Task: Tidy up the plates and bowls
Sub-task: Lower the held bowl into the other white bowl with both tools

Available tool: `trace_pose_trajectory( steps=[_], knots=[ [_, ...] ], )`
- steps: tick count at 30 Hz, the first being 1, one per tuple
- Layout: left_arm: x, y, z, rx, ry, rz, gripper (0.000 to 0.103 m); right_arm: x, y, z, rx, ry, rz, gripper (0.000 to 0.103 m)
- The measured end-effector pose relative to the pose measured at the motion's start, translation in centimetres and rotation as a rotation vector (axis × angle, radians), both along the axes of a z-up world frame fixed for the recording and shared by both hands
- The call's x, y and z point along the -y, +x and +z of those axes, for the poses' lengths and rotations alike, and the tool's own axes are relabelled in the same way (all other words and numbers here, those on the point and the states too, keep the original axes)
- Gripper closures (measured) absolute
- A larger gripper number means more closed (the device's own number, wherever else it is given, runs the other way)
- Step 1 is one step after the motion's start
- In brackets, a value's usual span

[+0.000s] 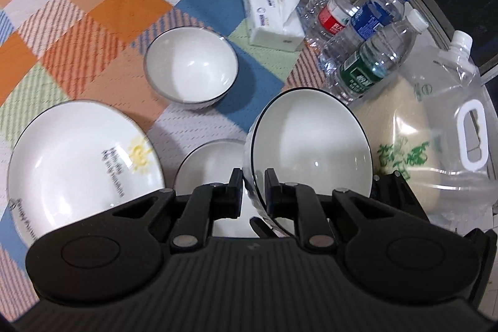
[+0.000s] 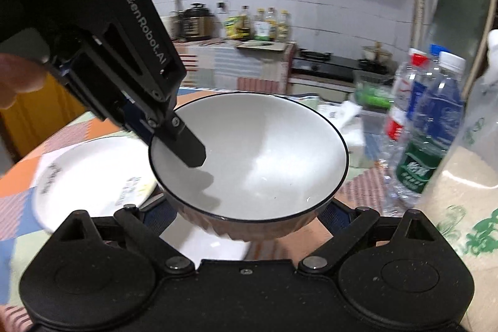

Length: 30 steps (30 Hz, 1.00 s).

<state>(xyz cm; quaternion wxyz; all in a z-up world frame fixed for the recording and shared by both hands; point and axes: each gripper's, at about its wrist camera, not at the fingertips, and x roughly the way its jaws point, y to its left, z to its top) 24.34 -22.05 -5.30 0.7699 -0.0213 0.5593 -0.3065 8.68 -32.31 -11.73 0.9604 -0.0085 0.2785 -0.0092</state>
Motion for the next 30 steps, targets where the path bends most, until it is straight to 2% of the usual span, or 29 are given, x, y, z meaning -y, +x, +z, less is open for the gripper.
trace_pose_trajectory(
  steps=[9,19,25,30],
  knots=[
    [-1.7,-1.0,-1.9,-0.015,0.058,0.018,0.090,-1.4,-0.2,-1.1,-0.041,0.040,0.059,0.005],
    [-1.1,-0.6,-4.2,-0.002,0.153,0.022,0.091,-2.9,0.2,-2.3,-0.123,0.022,0.070,0.005],
    [-0.4,-0.4,-5.1,0.029,0.207,0.006,0.090,-3.0,0.9,-2.5,-0.174,-0.004,0.092,0.005],
    [0.2,-0.6,-5.5,0.092,0.261,-0.008,0.090,-3.3,1.1,-2.9,-0.206,-0.019,0.120,0.006]
  ],
)
